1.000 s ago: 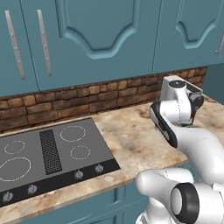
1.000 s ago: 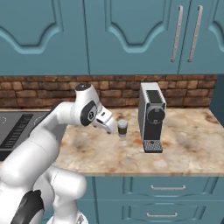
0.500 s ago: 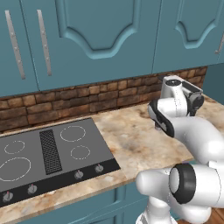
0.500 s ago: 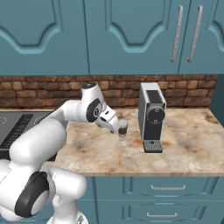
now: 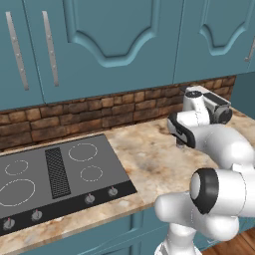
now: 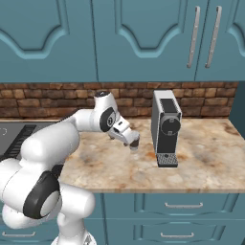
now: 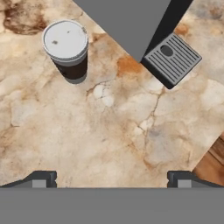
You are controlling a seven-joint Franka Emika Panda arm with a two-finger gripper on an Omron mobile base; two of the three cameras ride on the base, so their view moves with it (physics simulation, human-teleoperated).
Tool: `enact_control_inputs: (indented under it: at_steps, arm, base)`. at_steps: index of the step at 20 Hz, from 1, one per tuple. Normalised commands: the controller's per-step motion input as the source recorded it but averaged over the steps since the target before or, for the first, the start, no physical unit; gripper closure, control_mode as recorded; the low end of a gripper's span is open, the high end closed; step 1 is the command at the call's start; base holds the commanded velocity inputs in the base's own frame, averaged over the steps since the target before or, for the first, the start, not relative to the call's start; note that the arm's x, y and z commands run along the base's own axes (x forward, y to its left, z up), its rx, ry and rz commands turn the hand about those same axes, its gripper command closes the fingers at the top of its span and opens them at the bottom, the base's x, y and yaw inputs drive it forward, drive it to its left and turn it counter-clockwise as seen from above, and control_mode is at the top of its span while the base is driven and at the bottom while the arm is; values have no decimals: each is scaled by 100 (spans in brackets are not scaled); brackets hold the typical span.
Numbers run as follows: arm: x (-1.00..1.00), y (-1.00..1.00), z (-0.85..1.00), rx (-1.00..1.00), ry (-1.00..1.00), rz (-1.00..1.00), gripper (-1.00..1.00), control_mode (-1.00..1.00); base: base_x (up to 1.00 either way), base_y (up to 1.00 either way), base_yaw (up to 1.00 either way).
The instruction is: Move the drinks to the dining counter.
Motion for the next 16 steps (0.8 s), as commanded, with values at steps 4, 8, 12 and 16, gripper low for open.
enact_control_inputs:
  at_steps: [4,8,12,16]
  arm:
    - [20,-10,-9,0,5,-3,-100,-100]
    - [22,-7,-10,0,7,-3,-100,-100]
    - [22,-6,-8,0,4,-3,-100,-100]
    - [12,0,0,1,0,-2,-100,-100]
  base:
    - [0,0,0]
    - [0,0,0]
    - [0,0,0]
    - [0,0,0]
